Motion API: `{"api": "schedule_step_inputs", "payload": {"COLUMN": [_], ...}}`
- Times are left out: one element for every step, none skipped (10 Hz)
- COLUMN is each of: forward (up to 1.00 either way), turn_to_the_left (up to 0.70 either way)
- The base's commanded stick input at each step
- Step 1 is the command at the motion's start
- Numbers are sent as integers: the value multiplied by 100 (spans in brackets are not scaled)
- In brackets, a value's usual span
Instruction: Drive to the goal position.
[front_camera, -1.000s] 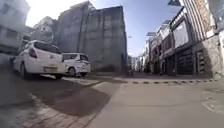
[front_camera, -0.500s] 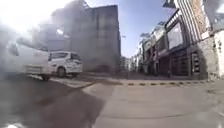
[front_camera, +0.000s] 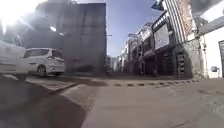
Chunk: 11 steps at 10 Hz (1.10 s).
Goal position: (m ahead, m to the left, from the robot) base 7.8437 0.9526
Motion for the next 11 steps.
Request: {"api": "schedule_step_inputs", "payload": {"forward": [100, 100, 100, 100, 100, 100, 100, 100, 100, 100, 100], "turn_to_the_left": [0, 0, 3, 22, 40, 40, 40, 40, 40, 34, 0]}}
